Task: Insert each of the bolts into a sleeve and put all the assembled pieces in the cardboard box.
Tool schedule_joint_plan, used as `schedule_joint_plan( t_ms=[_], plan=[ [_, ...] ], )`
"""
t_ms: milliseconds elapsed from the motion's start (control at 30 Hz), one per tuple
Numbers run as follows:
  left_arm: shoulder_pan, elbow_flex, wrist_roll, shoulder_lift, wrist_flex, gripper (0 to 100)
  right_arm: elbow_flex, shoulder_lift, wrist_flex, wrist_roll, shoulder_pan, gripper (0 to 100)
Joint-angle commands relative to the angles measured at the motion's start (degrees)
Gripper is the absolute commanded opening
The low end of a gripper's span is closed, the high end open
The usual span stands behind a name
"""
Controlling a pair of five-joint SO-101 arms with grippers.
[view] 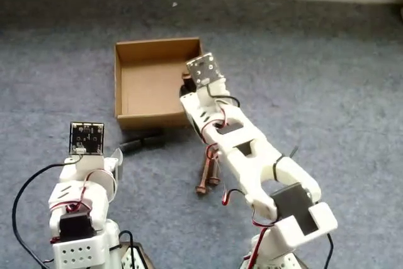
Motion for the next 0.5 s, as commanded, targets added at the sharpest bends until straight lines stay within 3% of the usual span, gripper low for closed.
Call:
schedule_joint_plan(
  t_ms=[0, 200, 333, 467],
  plan=[
    [-1.45, -0.22, -0.53, -0.57, -1.32, 21, -3.65, -1.89, 1.01, 0.35, 0.57, 16.3],
    [-8.31, -0.75, -0.35, -0.57, -3.34, 21, -7.96, -7.52, 18.24, 0.35, 0.13, 17.8],
    [-11.82, -0.40, -0.18, -0.57, -6.15, 21, -11.21, -11.65, 36.09, 0.62, -4.18, 17.8],
    [-12.26, -0.40, -0.18, -0.57, -6.24, 21, -12.18, -12.70, 45.67, 2.02, -9.80, 17.8]
  ],
)
